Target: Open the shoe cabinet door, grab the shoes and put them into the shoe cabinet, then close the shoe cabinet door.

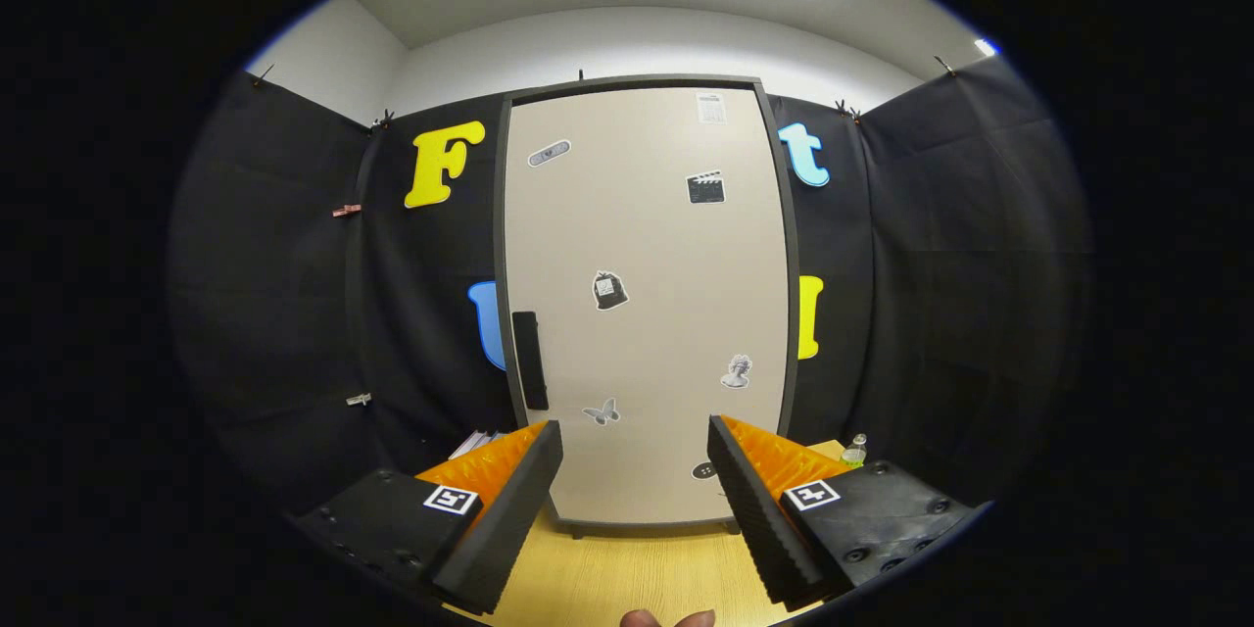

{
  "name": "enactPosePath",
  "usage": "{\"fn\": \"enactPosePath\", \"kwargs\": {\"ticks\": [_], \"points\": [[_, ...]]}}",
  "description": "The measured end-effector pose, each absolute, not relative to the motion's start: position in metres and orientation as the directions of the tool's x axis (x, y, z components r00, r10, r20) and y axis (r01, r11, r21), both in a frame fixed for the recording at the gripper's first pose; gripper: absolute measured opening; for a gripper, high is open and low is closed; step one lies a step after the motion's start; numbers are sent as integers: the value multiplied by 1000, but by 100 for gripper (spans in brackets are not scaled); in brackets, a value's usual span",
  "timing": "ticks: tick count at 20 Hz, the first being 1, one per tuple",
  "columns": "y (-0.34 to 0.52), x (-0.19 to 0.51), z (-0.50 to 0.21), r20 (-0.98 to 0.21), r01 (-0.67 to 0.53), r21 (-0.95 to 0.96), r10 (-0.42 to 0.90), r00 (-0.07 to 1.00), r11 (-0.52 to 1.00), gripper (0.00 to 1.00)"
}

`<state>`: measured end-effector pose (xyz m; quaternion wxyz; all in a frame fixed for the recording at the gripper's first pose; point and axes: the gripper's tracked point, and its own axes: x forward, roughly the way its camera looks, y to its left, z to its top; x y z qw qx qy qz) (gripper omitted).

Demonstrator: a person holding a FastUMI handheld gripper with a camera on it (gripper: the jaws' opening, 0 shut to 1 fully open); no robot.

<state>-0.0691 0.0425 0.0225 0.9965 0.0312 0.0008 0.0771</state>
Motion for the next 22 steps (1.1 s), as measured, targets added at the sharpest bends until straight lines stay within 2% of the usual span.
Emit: {"fn": "enactPosePath", "kwargs": {"ticks": [22], "points": [[45,-61,20,-2,-167,62,168,986,984,97]]}}
